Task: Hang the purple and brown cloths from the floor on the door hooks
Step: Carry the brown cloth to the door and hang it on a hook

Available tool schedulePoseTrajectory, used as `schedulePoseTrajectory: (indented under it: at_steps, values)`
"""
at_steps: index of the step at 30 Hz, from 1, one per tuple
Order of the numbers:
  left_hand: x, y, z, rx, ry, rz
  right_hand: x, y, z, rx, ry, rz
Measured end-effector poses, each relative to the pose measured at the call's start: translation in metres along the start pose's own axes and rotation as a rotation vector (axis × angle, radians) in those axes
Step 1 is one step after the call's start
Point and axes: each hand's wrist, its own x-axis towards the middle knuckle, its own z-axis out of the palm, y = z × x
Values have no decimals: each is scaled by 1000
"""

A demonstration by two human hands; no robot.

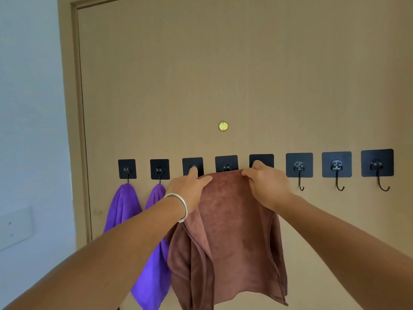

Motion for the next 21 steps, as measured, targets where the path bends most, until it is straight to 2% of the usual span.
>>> schedulePoseTrajectory:
  at_steps: [5, 11, 17, 21]
  values:
    - [11, 2, 7, -7, 20, 28, 5, -10, 8, -173, -100, 19]
    - [4, 5, 25, -4, 36, 62, 0, -27, 24, -273, -94, 29]
    - [-7, 30, 49, 21, -18, 140, -22, -47, 47, -310, 20, -63]
    - [-13, 46, 61, 55, -7, 147, -34, -54, 61, -283, 56, -45]
